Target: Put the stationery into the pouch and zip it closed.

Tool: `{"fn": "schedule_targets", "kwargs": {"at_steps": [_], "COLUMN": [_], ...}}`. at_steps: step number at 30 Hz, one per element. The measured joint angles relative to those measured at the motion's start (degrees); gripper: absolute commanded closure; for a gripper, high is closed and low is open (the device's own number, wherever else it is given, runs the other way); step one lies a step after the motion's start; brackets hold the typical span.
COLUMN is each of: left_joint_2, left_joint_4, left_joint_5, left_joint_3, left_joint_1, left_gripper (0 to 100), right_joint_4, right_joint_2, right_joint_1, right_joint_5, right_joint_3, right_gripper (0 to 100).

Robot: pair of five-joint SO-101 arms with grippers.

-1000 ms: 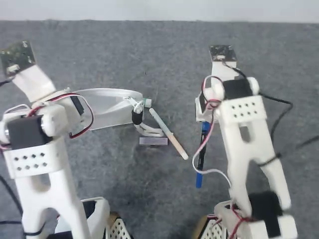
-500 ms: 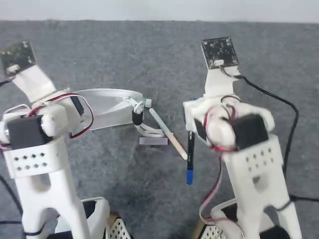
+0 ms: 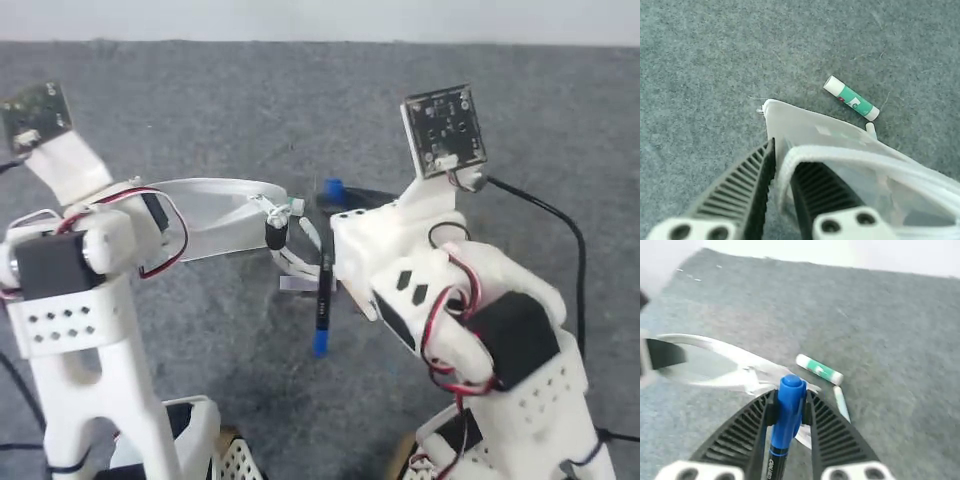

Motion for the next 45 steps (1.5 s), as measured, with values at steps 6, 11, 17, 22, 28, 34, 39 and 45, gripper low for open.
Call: {"fn": "schedule_targets", "kwargs": {"at_steps": [6, 11, 17, 22, 28, 34, 39, 45], "left_joint_2": [0.0, 0.0, 0.0, 0.0, 0.0, 0.0, 0.0, 0.0], "left_joint_4": [0.09, 0.09, 0.09, 0.09, 0.09, 0.09, 0.09, 0.09], "left_joint_5": [0.0, 0.0, 0.0, 0.0, 0.0, 0.0, 0.0, 0.0], "left_joint_3": [0.0, 0.0, 0.0, 0.0, 0.0, 0.0, 0.0, 0.0], "left_joint_1": [0.0, 0.0, 0.0, 0.0, 0.0, 0.0, 0.0, 0.0], "left_gripper": [99, 99, 99, 99, 99, 99, 99, 99], "right_joint_4": [-4.13, -8.09, -15.74, -22.15, -28.4, -34.2, -39.91, -43.96], "right_joint_2": [-1.05, -2.2, -2.29, -2.29, -2.29, -2.29, -0.97, 4.48], "right_joint_1": [-4.4, -6.33, -6.33, -6.15, -6.33, -6.24, -6.33, -6.15], "right_joint_5": [0.0, 0.0, 0.0, 1.67, 7.21, 8.0, 11.16, 12.13], "right_joint_3": [0.0, 0.0, 0.0, 0.0, 0.0, 0.0, 0.0, 0.0], "right_gripper": [99.1, 99.1, 99.1, 99.1, 99.1, 99.1, 99.1, 99.1]}}
